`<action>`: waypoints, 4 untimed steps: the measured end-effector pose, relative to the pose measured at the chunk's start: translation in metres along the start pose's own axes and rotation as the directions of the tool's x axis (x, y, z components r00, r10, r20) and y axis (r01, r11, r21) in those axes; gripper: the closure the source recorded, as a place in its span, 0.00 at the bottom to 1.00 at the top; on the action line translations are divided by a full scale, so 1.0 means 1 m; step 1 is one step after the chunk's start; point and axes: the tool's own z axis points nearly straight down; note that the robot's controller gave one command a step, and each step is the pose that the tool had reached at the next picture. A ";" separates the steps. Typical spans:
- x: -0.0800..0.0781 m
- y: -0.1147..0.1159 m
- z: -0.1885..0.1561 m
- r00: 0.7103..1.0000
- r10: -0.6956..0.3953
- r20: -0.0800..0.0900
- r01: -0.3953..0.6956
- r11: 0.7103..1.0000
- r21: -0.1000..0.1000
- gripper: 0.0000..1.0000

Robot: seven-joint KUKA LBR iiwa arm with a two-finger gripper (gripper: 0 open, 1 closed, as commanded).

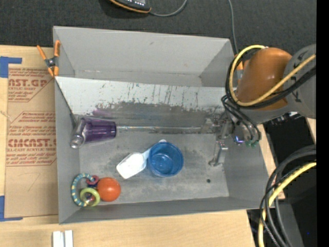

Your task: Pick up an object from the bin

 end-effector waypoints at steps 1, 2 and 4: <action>-0.002 0.000 -0.005 1.000 -0.002 0.008 0.002 1.000 0.001 0.00; -0.004 0.096 0.087 0.998 -0.069 -0.002 0.069 0.998 -0.004 0.00; -0.001 0.171 0.054 0.999 0.034 -0.002 -0.034 0.999 -0.004 0.00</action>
Offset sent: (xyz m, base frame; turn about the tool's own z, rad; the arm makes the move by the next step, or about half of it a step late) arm 0.0054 0.0909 -0.0836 -0.0621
